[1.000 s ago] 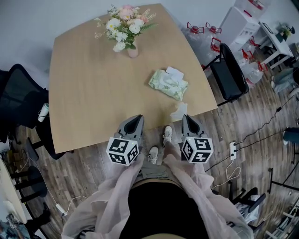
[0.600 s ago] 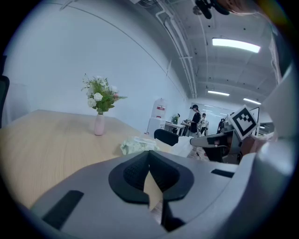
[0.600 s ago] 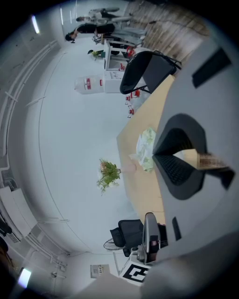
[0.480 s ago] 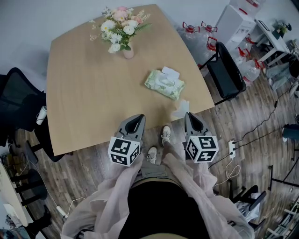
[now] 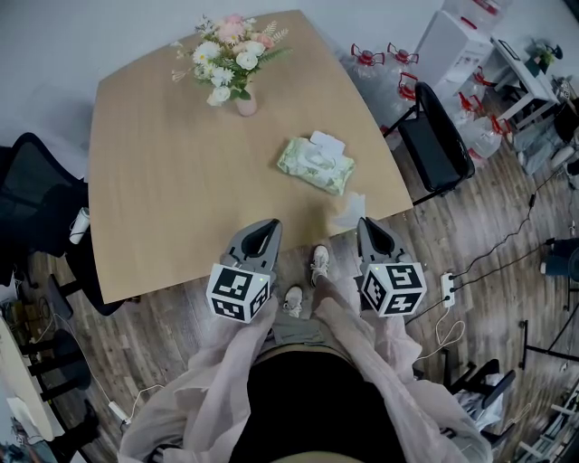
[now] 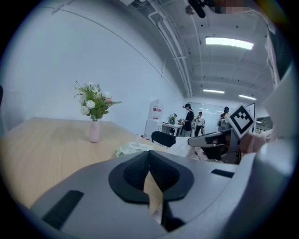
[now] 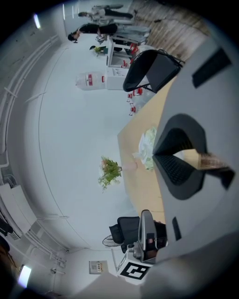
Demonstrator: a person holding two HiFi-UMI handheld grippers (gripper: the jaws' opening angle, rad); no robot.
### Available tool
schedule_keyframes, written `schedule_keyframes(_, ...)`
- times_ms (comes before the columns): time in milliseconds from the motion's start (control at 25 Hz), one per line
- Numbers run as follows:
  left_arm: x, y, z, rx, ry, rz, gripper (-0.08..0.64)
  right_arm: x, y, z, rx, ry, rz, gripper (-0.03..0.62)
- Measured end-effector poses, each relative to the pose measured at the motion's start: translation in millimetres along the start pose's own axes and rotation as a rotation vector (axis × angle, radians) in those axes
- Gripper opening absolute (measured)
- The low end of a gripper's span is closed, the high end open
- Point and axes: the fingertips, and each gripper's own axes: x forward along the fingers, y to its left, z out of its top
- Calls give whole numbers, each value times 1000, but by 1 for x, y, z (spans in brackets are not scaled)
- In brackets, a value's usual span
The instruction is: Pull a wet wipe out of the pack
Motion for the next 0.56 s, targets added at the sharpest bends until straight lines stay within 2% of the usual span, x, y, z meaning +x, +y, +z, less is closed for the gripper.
schedule_keyframes(560, 5, -4, 0, 3, -3, -1, 11, -3, -4, -2, -4, -3, -2, 9)
